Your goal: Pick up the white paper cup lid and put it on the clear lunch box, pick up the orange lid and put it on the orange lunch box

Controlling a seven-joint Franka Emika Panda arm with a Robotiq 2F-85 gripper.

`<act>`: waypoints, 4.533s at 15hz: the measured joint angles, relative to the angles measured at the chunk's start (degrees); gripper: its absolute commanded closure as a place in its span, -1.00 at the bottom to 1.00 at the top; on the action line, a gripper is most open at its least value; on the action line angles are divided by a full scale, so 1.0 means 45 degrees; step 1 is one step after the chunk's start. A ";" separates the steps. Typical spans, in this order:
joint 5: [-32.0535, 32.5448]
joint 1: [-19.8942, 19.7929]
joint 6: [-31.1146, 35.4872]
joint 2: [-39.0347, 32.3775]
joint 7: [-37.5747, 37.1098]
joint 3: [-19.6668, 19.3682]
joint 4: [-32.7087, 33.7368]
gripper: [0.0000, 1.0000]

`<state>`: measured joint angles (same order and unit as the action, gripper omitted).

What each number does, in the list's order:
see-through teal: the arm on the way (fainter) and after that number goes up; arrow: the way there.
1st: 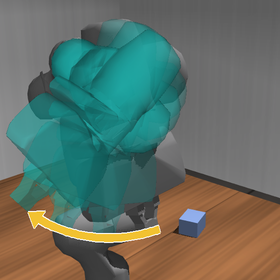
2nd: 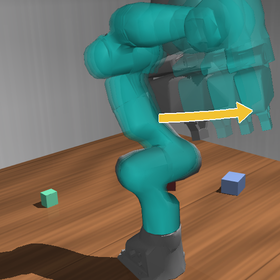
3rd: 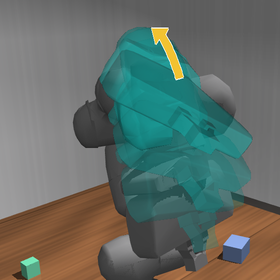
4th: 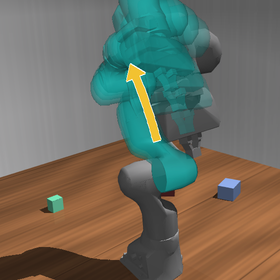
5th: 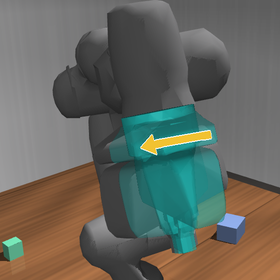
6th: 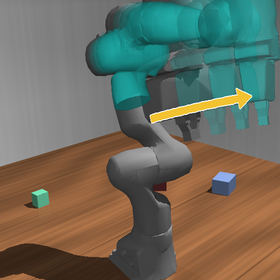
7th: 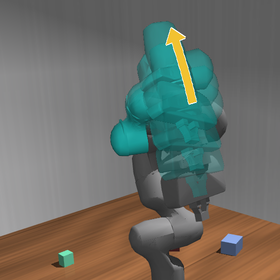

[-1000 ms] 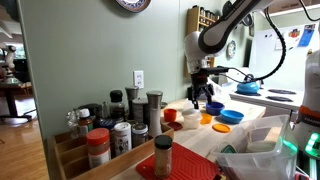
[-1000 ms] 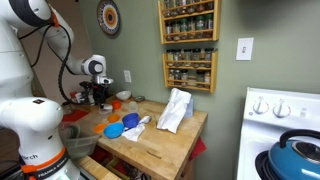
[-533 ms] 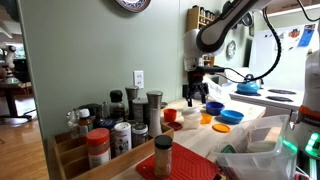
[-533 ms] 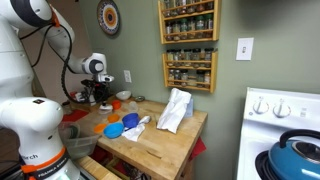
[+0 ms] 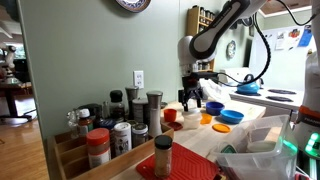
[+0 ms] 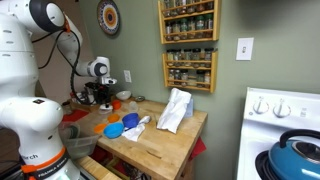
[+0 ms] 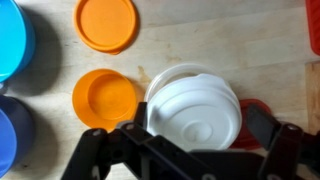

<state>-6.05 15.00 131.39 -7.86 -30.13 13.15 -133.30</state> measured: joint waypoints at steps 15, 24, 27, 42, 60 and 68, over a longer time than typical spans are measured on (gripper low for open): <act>0.0241 0.0006 -0.0035 -0.0552 0.0349 -0.0166 0.0645 -0.31; 0.0331 0.0147 0.0721 0.0670 0.0367 -0.0100 -0.0752 -0.31; 0.0337 0.0175 0.1657 0.1215 0.0367 0.0001 -0.1504 -0.31; 0.0115 0.0167 0.4279 0.1801 0.0577 0.0169 -0.3197 -0.31; -0.0036 0.0113 0.4637 0.2399 0.0701 0.0175 -0.3792 -0.31; -0.0757 0.0175 0.4735 0.2351 0.1580 0.0347 -0.3752 -0.31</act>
<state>-9.46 15.79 152.70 2.72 -23.02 14.71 -150.19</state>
